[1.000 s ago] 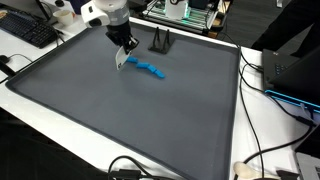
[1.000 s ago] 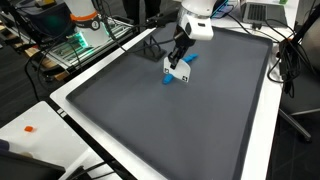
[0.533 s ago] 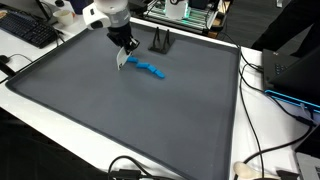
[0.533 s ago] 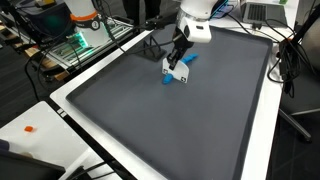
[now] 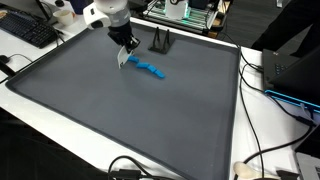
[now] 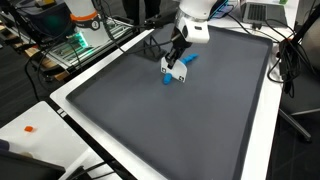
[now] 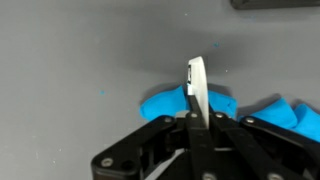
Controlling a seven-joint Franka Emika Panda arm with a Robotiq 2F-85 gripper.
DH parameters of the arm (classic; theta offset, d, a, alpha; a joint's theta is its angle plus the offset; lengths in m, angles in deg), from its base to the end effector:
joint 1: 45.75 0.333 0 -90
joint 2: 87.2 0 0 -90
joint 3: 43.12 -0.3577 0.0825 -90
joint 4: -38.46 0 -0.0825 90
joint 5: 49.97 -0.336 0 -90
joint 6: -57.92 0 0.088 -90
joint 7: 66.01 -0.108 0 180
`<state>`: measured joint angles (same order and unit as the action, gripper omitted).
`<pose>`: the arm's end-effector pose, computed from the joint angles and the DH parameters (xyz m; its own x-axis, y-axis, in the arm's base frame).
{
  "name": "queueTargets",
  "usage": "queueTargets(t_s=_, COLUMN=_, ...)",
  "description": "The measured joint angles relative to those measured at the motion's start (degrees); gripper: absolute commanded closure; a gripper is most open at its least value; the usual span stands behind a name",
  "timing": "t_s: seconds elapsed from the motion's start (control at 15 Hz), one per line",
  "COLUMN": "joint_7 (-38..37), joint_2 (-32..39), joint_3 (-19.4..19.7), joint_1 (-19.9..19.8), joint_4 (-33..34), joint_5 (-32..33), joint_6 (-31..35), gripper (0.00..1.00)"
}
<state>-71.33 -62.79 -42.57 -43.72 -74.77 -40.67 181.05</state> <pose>0.5688 0.0082 0.3057 0.9695 0.0214 -0.2442 0.0560 -0.9891 0.1360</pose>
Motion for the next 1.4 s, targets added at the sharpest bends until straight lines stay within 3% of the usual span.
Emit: queueTargets(t_s=1.4, joint_7=2.3, joint_2=-2.0, joint_3=-0.1, joint_1=-0.1, joint_4=-1.5, joint_5=-2.1, joint_6=-10.8, gripper=0.99)
